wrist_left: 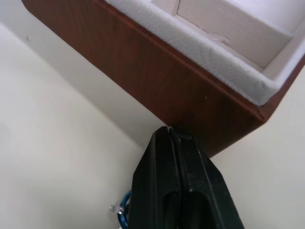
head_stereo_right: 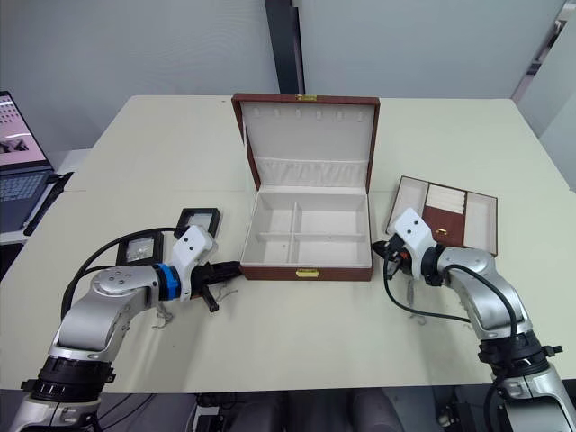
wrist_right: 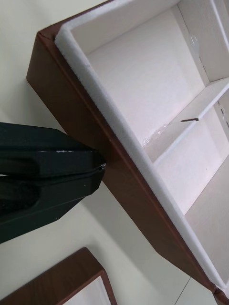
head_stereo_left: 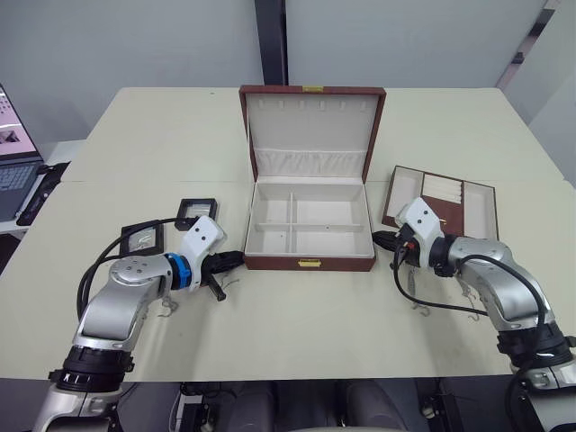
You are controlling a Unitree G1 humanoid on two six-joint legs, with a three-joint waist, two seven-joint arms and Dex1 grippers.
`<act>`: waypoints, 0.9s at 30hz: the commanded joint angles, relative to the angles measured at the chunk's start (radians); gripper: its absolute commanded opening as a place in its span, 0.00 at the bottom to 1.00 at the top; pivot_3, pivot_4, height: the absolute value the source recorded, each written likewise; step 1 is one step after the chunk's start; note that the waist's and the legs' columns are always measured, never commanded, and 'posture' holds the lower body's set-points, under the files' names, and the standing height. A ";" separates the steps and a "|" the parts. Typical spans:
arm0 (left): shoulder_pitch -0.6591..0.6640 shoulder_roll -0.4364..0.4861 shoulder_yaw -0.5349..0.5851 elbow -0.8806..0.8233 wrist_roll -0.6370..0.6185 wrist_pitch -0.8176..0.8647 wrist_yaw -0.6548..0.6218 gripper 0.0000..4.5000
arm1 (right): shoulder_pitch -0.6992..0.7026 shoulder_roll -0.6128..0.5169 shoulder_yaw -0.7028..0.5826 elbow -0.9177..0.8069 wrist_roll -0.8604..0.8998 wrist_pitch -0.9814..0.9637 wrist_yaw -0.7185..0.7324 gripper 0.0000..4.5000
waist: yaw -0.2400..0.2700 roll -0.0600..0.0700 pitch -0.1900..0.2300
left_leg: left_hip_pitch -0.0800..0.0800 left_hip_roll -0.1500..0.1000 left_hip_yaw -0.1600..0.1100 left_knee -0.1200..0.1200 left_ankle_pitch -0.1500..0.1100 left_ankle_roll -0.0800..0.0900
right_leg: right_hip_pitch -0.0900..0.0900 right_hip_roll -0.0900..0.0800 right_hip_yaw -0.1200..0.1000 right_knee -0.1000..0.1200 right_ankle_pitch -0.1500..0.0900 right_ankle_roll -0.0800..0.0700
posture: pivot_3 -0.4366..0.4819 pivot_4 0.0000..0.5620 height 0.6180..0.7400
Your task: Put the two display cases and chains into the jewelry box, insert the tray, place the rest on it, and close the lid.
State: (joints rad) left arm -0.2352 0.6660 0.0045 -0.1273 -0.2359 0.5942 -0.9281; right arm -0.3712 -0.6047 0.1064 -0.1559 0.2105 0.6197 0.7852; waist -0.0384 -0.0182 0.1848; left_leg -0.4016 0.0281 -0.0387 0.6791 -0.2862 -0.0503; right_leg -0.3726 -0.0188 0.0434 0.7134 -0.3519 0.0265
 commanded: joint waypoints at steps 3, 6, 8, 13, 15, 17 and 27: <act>0.015 -0.006 -0.033 -0.069 -0.039 0.011 -0.025 0.00 | 0.006 0.016 0.030 -0.061 0.032 0.003 0.035 0.01 | 0.000 0.000 0.000 | 0.000 0.000 0.000 0.000 0.000 0.000 | 0.000 0.000 0.000 0.000 0.000 0.000 | 0.48 0.27 1.00; 0.008 -0.009 -0.031 -0.062 -0.036 0.008 -0.022 0.00 | 0.003 0.019 0.030 -0.055 0.030 0.001 0.034 0.01 | 0.000 0.000 0.000 | 0.000 0.000 0.000 0.000 0.000 0.000 | 0.000 0.000 0.000 0.000 0.000 0.000 | 0.48 0.27 1.00; 0.004 -0.009 -0.031 -0.058 -0.035 0.007 -0.022 0.00 | 0.000 0.019 0.029 -0.050 0.029 -0.001 0.034 0.01 | 0.000 0.000 0.000 | 0.000 0.000 0.000 0.000 0.000 0.000 | 0.000 0.000 0.000 0.000 0.000 0.000 | 0.48 0.27 1.00; -0.007 0.000 -0.008 -0.031 -0.026 -0.015 -0.015 0.00 | 0.004 0.013 0.013 -0.047 0.028 -0.012 0.032 0.01 | 0.000 0.000 0.000 | 0.000 0.000 0.000 0.000 0.000 0.000 | 0.000 0.000 0.000 0.000 0.000 0.000 | 0.48 0.27 1.00; -0.010 0.006 0.006 -0.022 -0.028 -0.026 -0.015 0.00 | 0.004 0.009 -0.004 -0.041 0.035 -0.019 0.035 0.01 | 0.000 0.000 0.000 | 0.000 0.000 0.000 0.000 0.000 0.000 | 0.000 0.000 0.000 0.000 0.000 0.000 | 0.48 0.27 1.00; -0.012 0.016 0.029 -0.015 -0.036 -0.028 -0.018 0.00 | 0.003 -0.005 -0.028 -0.040 0.050 -0.017 0.049 0.01 | 0.001 0.000 0.000 | 0.000 0.000 0.000 0.000 0.000 0.000 | 0.000 0.000 0.000 0.000 0.000 0.000 | 0.48 0.27 1.00; 0.000 0.110 0.170 0.038 -0.113 -0.040 -0.045 0.33 | 0.029 -0.097 -0.153 0.070 0.077 -0.126 0.112 0.18 | 0.002 0.000 0.000 | 0.000 0.000 0.000 0.000 0.000 0.000 | 0.000 0.000 0.000 0.000 0.000 0.000 | 0.48 0.27 1.00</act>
State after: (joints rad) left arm -0.2406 0.7537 0.1303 -0.0708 -0.3148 0.5594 -0.9581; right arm -0.3382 -0.6809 0.0061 -0.0868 0.2672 0.5307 0.8822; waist -0.0359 -0.0183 0.1849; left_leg -0.4016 0.0278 -0.0385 0.6790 -0.2862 -0.0502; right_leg -0.3726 -0.0188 0.0433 0.7129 -0.3519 0.0265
